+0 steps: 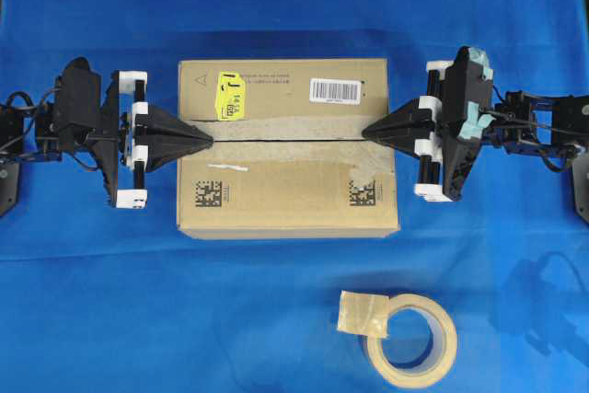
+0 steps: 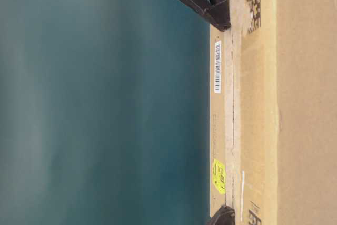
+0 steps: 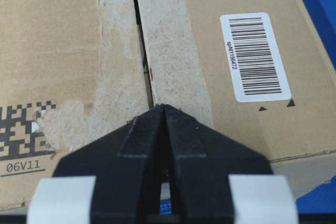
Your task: Close the cardboard box.
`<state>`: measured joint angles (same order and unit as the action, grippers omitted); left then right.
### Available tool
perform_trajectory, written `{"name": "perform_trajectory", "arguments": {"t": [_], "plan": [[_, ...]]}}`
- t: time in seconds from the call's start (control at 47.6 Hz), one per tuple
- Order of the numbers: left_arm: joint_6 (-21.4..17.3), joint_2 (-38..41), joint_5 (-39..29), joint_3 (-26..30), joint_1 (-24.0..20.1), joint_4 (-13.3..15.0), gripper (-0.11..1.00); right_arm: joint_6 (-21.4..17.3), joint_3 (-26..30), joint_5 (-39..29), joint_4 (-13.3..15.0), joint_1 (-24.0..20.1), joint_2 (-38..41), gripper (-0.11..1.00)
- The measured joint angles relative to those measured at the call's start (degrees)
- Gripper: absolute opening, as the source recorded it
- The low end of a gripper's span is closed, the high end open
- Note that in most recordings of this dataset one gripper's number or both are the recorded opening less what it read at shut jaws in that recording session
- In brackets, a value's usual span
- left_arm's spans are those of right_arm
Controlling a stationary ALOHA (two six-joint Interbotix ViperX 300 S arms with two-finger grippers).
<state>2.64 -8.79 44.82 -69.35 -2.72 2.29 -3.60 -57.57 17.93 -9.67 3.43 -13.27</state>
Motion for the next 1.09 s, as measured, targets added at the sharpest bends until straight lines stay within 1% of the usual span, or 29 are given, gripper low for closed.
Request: {"name": "perform_trajectory", "arguments": {"t": [0.231, 1.093], "plan": [[0.0, 0.09, -0.09, 0.0, 0.0, 0.0, 0.0, 0.0, 0.0, 0.26, -0.09, -0.62, 0.0, 0.0], [0.0, 0.09, -0.18, 0.09, 0.0, 0.0, 0.0, 0.0, 0.0, 0.35, -0.09, -0.79, 0.0, 0.0]]}}
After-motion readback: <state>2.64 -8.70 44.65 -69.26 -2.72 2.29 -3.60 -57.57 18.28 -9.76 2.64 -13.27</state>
